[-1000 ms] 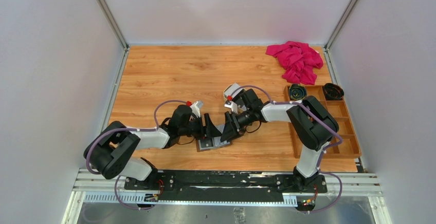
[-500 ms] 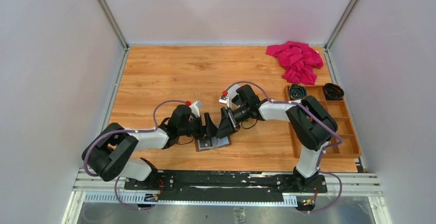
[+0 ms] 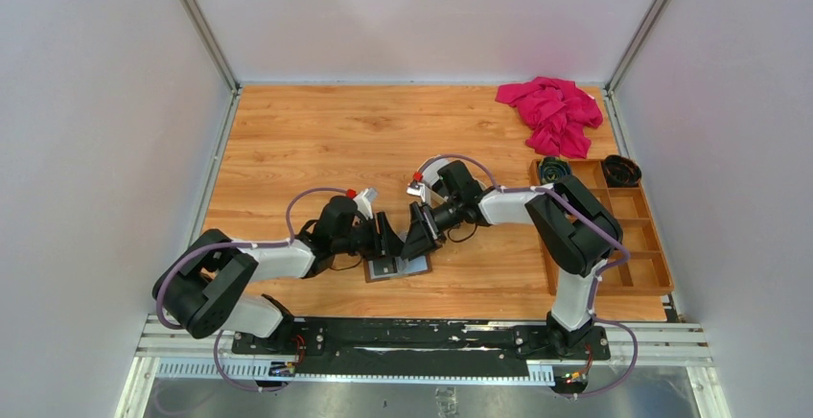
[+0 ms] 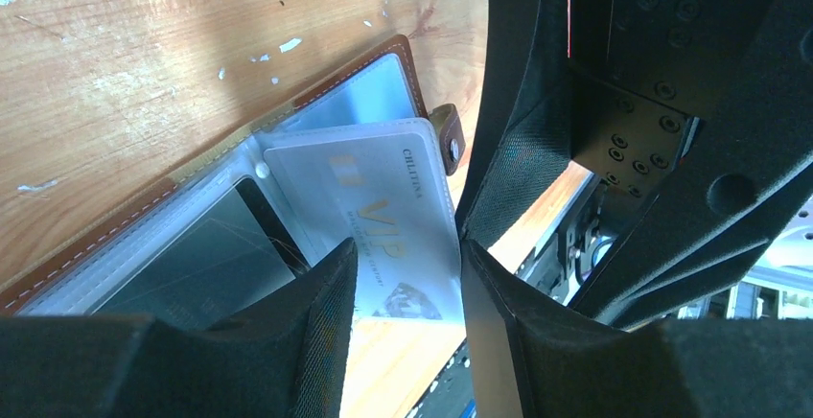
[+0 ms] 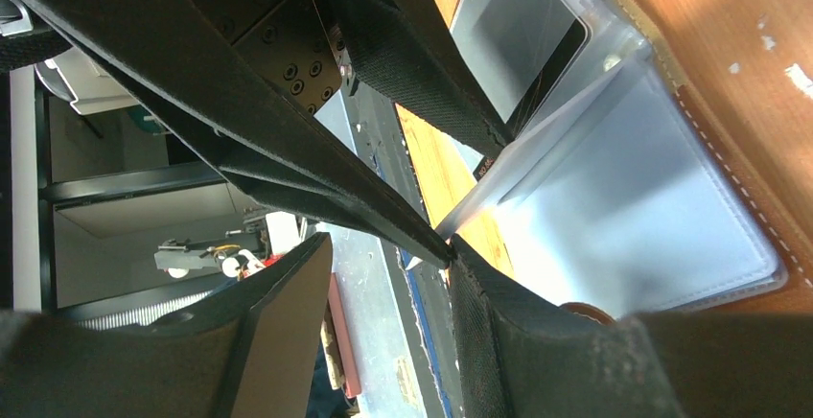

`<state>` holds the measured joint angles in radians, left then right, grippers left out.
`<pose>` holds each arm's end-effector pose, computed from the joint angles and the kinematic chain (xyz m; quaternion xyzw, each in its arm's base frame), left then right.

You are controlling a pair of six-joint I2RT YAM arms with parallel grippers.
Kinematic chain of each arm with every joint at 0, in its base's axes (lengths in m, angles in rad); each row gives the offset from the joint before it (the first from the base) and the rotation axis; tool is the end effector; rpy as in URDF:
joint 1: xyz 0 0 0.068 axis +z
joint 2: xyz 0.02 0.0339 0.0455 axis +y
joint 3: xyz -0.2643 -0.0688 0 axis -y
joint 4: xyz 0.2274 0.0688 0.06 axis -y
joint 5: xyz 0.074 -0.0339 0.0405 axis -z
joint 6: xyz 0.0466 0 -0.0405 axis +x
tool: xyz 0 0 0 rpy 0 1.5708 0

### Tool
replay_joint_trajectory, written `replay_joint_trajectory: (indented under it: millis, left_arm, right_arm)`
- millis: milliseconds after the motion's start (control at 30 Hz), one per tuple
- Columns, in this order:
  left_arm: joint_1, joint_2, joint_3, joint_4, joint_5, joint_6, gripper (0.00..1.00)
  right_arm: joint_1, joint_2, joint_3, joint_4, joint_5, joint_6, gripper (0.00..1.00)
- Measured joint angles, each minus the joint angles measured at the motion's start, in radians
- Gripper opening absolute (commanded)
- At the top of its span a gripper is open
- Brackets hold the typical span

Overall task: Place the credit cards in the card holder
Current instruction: Turn over the card slot in the card holder.

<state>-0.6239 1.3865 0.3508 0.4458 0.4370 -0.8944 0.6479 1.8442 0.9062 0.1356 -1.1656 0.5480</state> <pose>0.1798 -0.1537 0.1437 -0.0149 0.8671 -0.4552 0.2019 0.2440 0.2384 0.1537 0.2447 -0.7628 -0.5979 0.0286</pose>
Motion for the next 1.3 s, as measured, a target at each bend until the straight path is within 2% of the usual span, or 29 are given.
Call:
replay_joint_trajectory:
  millis: [433, 867, 1300]
  left_arm:
    - [0.045, -0.048, -0.047, 0.01, 0.01, -0.004, 0.42]
    - [0.113, -0.113, -0.097, 0.009, 0.032, -0.002, 0.39]
    - [0.17, -0.143, -0.101, -0.002, 0.068, 0.004, 0.28]
  right_arm:
    - [-0.02, 0.0, 0.02, -0.056, 0.016, -0.056, 0.53]
    - [-0.02, 0.062, 0.051, -0.146, 0.082, -0.111, 0.34]
    - [-0.02, 0.1, 0.116, -0.218, 0.174, -0.164, 0.3]
